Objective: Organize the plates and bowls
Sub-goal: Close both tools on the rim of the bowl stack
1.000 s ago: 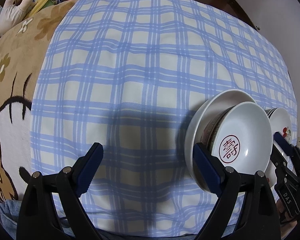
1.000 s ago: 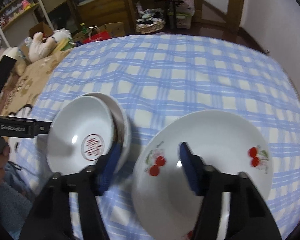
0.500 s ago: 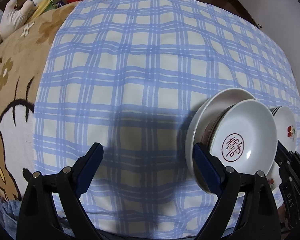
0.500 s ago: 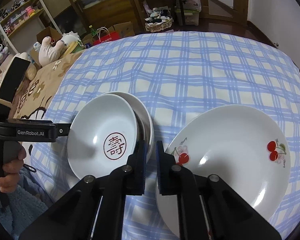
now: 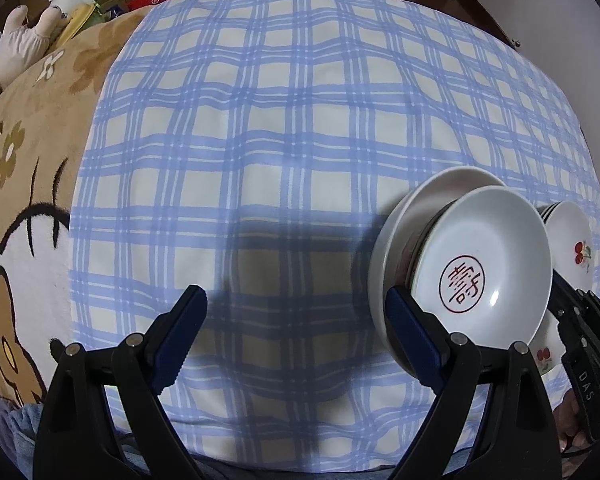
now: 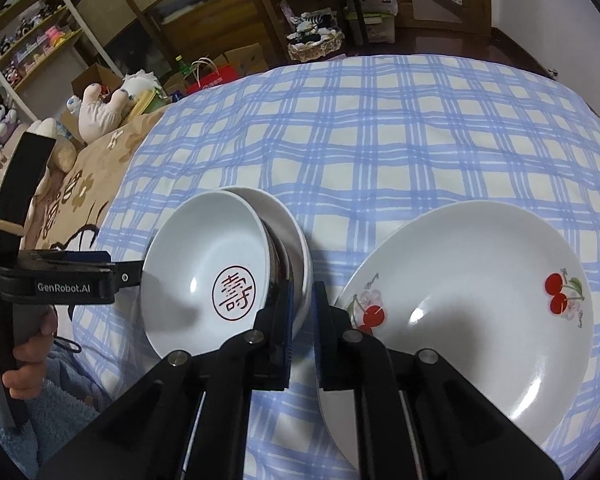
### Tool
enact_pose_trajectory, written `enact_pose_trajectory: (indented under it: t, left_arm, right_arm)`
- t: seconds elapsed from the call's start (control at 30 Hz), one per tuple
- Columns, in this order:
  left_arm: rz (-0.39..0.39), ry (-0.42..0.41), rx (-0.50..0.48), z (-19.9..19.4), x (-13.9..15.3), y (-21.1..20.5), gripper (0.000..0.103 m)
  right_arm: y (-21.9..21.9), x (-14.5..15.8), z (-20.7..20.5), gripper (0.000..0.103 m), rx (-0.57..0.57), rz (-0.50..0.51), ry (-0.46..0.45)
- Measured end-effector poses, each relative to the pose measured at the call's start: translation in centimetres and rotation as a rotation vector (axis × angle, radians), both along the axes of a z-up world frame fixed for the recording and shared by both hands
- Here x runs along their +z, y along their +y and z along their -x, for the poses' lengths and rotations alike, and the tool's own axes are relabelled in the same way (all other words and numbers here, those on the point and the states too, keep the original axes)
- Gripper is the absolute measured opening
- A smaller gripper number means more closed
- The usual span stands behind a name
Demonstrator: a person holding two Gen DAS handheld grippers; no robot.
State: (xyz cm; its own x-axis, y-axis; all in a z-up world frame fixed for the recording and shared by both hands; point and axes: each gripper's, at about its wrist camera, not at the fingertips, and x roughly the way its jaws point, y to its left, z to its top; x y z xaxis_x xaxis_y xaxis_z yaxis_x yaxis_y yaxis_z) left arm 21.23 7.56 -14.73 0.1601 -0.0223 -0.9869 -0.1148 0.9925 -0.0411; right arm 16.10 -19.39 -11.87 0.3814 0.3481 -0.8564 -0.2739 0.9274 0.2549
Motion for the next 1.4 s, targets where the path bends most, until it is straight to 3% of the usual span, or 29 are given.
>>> enact_pose_trajectory:
  t: [0.2, 0.47, 0.7, 0.9, 1.4]
  left_arm:
    - [0.014, 0.012, 0.018, 0.0, -0.1, 0.0, 0.090]
    - [0.034, 0.012, 0.013, 0.2, -0.2, 0.7, 0.090]
    - [0.027, 0.011, 0.014, 0.0, -0.2, 0.5, 0.090]
    - [0.024, 0.014, 0.014, -0.1, -0.2, 0.5, 0.090]
    - [0.036, 0.011, 0.045, -0.1, -0.7, 0.8, 0.089]
  right_arm:
    - [0.2, 0.1, -0.1, 0.012, -0.011, 0.004, 0.017]
    - [-0.9, -0.6, -0.7, 0.029, -0.086, 0.020, 0.060]
    - [-0.5, -0.6, -0.6, 0.029, -0.076, 0.022, 0.040]
    - [0.0, -0.6, -0.4, 0.017, -0.044, 0.023, 0.033]
    - [-0.2, -1.3, -0.6, 0.014, -0.079, -0.014, 0.054]
